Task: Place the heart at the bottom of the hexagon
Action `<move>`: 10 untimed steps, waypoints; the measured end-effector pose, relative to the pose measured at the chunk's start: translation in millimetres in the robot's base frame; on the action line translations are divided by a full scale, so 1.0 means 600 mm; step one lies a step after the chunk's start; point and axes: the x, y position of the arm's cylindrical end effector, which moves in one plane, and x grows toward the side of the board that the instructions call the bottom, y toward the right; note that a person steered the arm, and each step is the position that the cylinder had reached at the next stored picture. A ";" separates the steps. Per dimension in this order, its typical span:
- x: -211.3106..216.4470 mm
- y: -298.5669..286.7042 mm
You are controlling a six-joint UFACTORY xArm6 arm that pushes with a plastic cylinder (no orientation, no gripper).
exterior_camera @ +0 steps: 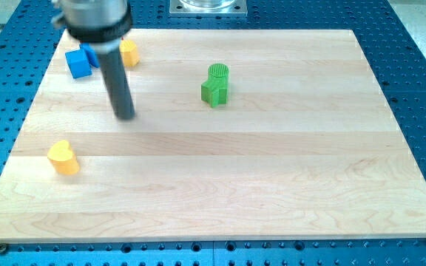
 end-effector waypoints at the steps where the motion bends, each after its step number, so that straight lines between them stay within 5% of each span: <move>1: 0.182 -0.042; 2: 0.130 -0.145; 3: 0.015 -0.149; 4: -0.001 -0.152; 5: 0.077 -0.180; 6: 0.075 -0.115; 9: -0.243 -0.023; 10: -0.261 -0.032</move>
